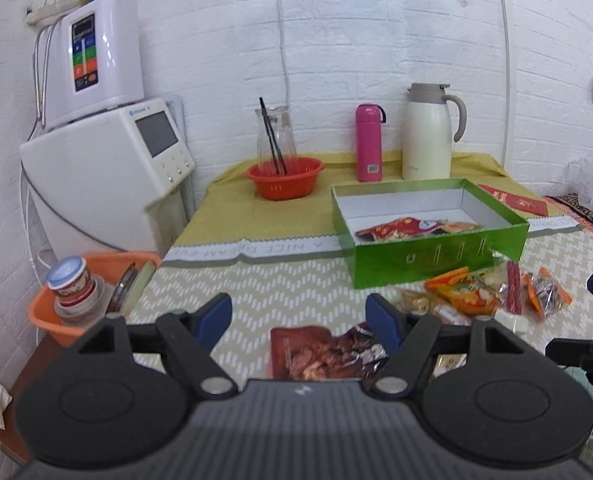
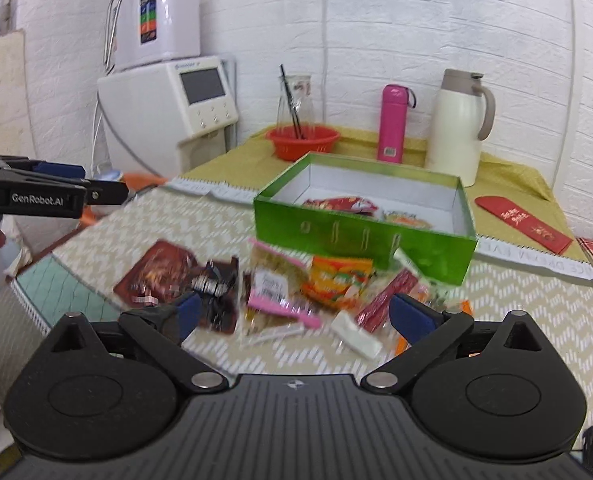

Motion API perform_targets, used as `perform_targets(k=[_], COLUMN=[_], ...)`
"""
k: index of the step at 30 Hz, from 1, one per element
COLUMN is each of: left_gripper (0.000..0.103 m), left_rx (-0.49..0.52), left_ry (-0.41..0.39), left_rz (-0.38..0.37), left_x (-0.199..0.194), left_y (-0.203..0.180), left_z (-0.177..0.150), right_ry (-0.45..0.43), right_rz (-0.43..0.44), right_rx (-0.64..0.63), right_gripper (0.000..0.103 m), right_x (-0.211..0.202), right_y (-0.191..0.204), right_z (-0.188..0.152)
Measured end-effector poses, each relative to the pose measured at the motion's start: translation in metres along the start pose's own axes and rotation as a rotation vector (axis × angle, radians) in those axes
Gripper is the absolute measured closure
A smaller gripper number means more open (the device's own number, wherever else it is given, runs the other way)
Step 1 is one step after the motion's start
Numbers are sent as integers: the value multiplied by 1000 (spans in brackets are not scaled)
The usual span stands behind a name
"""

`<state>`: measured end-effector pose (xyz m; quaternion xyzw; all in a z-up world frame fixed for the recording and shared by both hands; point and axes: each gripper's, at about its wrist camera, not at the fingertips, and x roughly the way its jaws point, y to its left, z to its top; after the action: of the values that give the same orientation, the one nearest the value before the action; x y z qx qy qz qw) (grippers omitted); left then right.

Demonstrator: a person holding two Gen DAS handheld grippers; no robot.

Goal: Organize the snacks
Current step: 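Move both tools back to the snack pile, then close both tools on the brown jerky bag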

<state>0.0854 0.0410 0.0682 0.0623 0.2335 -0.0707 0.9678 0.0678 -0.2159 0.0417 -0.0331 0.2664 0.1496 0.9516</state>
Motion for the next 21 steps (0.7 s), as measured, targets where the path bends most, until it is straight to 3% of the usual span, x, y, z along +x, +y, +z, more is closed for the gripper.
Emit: perform_targets(k=[6, 10, 14, 21], left_gripper=[31, 31, 31, 31], left_rx=[-51, -42, -58, -61], left_ry=[125, 134, 149, 214], left_rz=[-82, -95, -154, -248], left_x=[23, 38, 57, 90], left_y=[22, 29, 32, 36], left_z=[-35, -43, -43, -41], right_ry=[74, 77, 103, 97], right_rz=[126, 131, 194, 175], right_rx=[29, 9, 28, 9], right_gripper=[0, 0, 0, 0], right_x=[24, 37, 59, 102], right_y=[20, 30, 39, 45], right_z=[-19, -20, -15, -2])
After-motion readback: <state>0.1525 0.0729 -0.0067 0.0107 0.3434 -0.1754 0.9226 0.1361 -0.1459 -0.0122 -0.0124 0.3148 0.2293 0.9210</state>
